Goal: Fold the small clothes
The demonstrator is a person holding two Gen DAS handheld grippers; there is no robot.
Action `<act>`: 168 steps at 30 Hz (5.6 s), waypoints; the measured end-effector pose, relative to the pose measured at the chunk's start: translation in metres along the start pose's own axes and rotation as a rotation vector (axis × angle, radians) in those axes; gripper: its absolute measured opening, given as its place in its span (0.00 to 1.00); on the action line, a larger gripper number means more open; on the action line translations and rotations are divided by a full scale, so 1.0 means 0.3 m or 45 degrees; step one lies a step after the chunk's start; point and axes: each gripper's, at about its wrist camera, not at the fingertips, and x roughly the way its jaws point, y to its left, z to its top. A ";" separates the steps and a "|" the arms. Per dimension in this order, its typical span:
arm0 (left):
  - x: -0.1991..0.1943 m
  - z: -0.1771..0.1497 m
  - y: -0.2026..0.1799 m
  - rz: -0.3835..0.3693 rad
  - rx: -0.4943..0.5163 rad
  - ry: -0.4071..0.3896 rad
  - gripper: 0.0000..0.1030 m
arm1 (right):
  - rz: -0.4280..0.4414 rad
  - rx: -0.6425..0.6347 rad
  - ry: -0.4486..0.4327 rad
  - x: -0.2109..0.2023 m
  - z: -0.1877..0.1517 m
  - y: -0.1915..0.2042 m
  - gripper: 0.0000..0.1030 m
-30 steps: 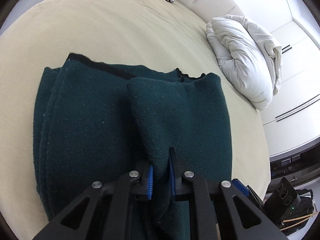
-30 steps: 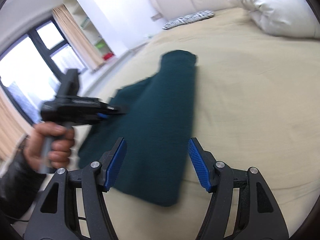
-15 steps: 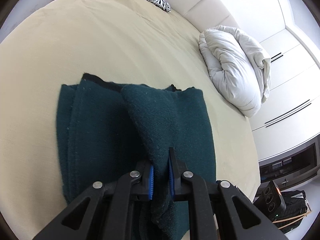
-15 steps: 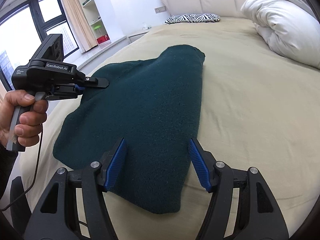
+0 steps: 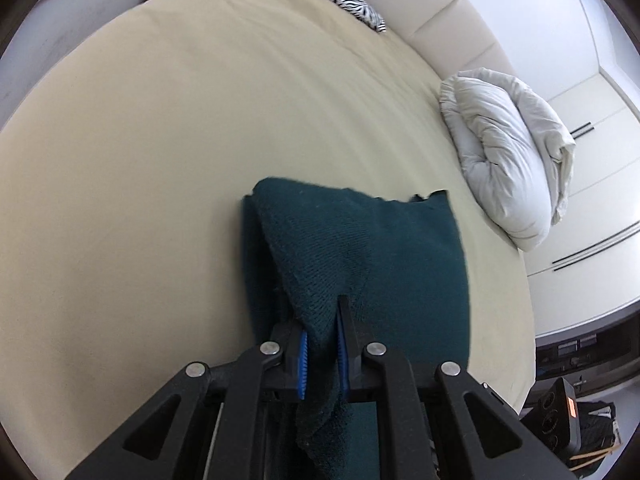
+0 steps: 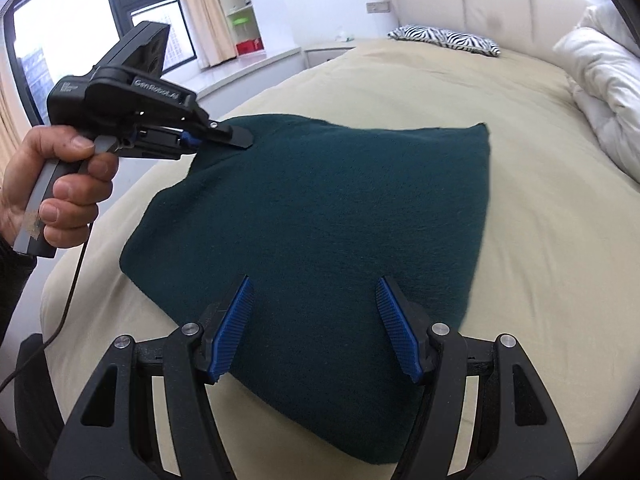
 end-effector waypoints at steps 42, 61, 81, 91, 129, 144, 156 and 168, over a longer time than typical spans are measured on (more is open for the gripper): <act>0.036 -0.300 -0.147 0.368 0.385 -0.206 0.13 | 0.515 0.781 0.136 0.360 0.381 -0.437 0.53; 0.037 -0.287 -0.142 0.346 0.376 -0.202 0.13 | 0.650 0.677 0.066 0.245 0.131 -0.320 0.54; -0.011 -0.131 0.058 -0.085 0.044 -0.088 0.51 | 0.498 0.879 0.062 0.116 -0.018 -0.549 0.85; 0.043 -0.076 0.155 -0.254 -0.143 -0.055 0.41 | 0.580 0.870 0.198 0.279 0.027 -0.539 0.68; 0.056 -0.668 -0.253 -0.192 0.072 0.078 0.28 | 0.458 1.067 0.091 -0.336 -0.572 -0.489 0.42; -0.124 -0.771 -0.371 0.188 0.240 -0.138 0.40 | 0.519 1.140 0.044 -0.319 -0.537 -0.515 0.47; -0.425 -1.037 -0.696 0.561 0.646 -0.798 1.00 | -0.332 0.549 -0.235 -0.787 -0.431 -0.146 0.70; -0.527 -1.119 -0.644 0.607 0.425 -0.690 1.00 | -0.699 0.349 -0.510 -1.121 -0.477 0.123 1.00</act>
